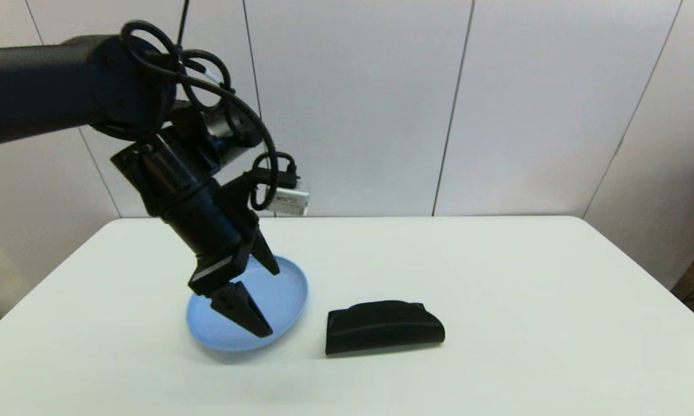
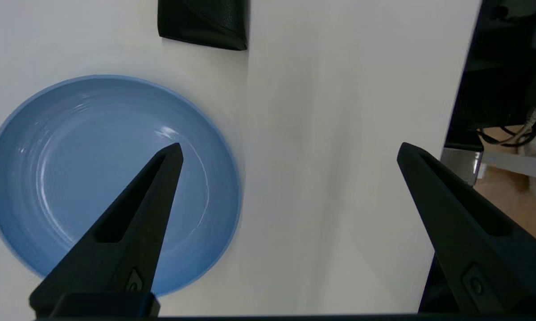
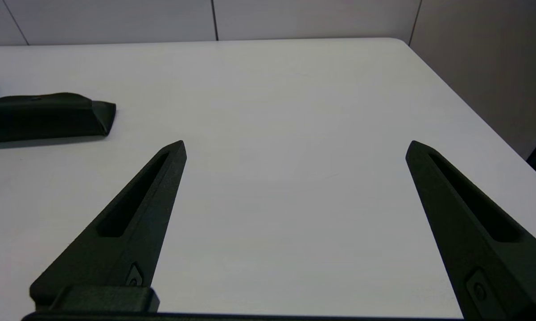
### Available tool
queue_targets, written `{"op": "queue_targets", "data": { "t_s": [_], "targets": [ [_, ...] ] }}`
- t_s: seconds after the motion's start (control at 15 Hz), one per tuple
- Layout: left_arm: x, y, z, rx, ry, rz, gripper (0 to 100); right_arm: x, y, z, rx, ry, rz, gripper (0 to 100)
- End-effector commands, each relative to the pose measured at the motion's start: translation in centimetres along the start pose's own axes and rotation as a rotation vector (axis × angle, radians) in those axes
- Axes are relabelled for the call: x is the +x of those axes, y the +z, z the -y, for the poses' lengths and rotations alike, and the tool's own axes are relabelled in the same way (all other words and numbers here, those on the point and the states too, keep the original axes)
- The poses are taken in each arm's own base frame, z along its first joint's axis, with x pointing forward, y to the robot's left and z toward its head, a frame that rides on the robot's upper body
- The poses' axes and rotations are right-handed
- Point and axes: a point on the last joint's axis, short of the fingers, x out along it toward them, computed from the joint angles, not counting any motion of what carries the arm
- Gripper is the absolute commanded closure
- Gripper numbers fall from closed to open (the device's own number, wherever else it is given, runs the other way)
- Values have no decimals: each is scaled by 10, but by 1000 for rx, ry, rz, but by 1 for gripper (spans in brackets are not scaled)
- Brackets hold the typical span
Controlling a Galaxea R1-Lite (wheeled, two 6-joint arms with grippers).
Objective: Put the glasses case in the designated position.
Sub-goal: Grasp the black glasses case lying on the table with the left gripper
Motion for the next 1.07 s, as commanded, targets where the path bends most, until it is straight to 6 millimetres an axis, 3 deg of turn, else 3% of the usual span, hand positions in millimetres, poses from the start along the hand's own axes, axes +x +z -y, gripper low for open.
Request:
{"op": "queue_targets", "data": {
  "t_s": [0.07, 0.4, 0.73, 1.07],
  "targets": [
    [49, 24, -14, -27, 0, -61, 0, 0, 0, 0, 0, 0, 0, 0],
    [83, 44, -22, 40, 87, -99, 0, 0, 0, 0, 0, 0, 0, 0],
    [114, 50, -35, 55, 152, -157, 0, 0, 0, 0, 0, -2, 0, 0],
    [130, 64, -21, 71, 155, -168, 0, 0, 0, 0, 0, 1, 0, 0]
  ]
}}
